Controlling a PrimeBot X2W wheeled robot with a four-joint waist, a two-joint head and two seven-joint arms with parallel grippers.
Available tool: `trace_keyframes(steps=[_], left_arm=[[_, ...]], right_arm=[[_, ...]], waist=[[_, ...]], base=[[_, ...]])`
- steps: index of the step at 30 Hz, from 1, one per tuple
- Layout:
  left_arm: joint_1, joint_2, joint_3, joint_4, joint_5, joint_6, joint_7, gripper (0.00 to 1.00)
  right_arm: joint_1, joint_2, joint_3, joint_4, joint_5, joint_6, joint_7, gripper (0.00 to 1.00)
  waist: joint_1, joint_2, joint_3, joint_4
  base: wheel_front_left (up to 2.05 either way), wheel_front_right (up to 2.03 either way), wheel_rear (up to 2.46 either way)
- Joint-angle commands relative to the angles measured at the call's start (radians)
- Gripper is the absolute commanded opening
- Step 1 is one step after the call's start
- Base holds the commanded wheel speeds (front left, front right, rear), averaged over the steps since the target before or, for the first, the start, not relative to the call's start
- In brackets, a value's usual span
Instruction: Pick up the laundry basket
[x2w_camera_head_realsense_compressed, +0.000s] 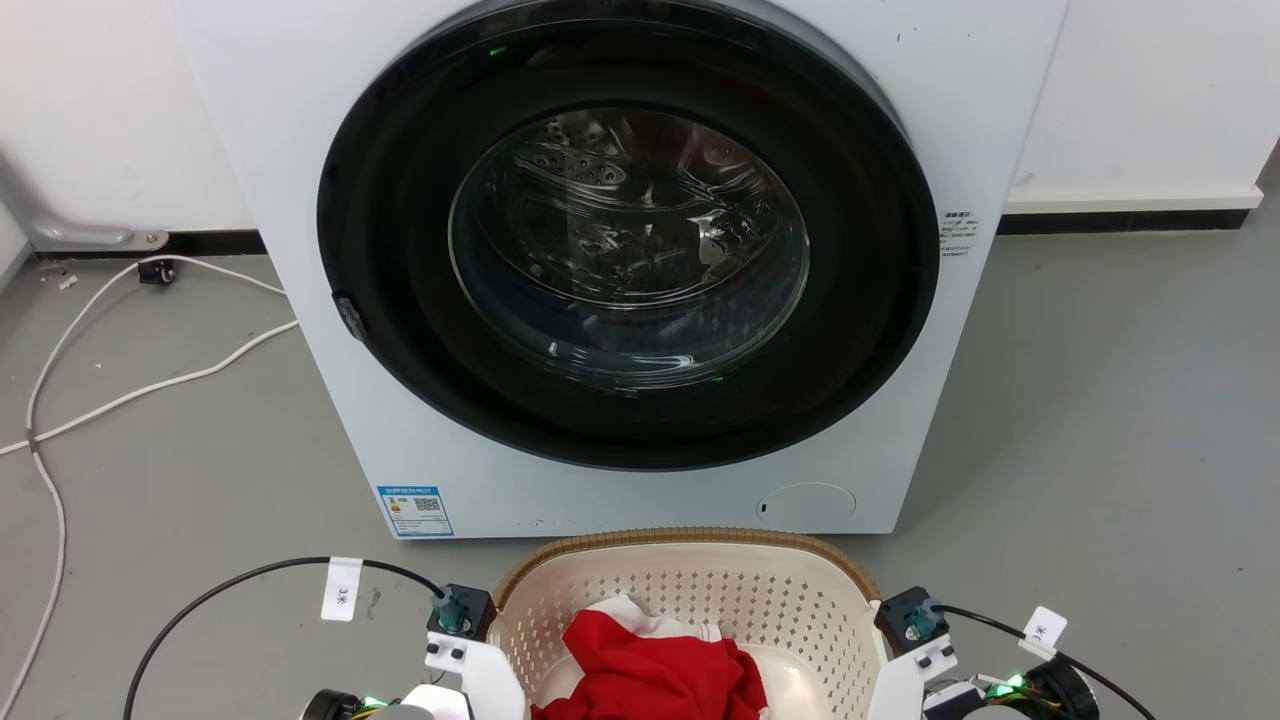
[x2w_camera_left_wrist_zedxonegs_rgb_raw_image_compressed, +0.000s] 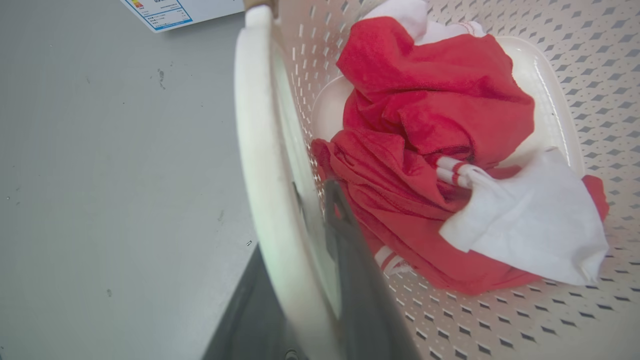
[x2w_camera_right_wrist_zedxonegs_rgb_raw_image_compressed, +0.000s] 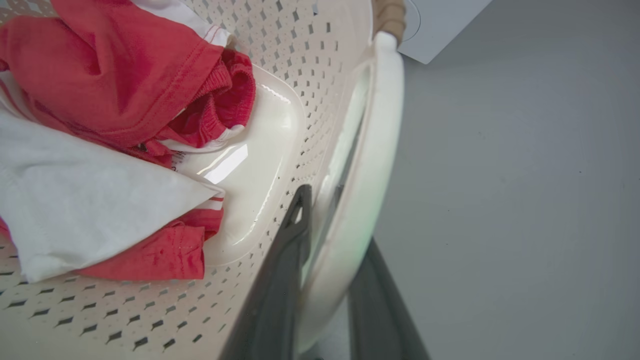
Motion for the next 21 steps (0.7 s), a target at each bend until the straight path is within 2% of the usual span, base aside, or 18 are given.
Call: trace_keyframes(steps=[1,21], left_arm=[[-0.026,0.014,-0.008,-0.003,-0.006,-0.003,-0.018,0.0],[-0.032,0.019,-0.068,0.004,-0.07,-0.003,-0.033,0.0]], right_arm=[[-0.003,-0.012,0.011,0.01,-0.005,0.003,0.001,0.0],[-0.006,-0.012,0.023,0.012,-0.003,0.003,0.0,0.0]], waist=[[-0.0001,-0.0001,0.0,0.001],[-0.0001,-0.0001,0.005,-0.007]], base=[[0.0,0.0,0.0],[0.0,0.0,0.0]])
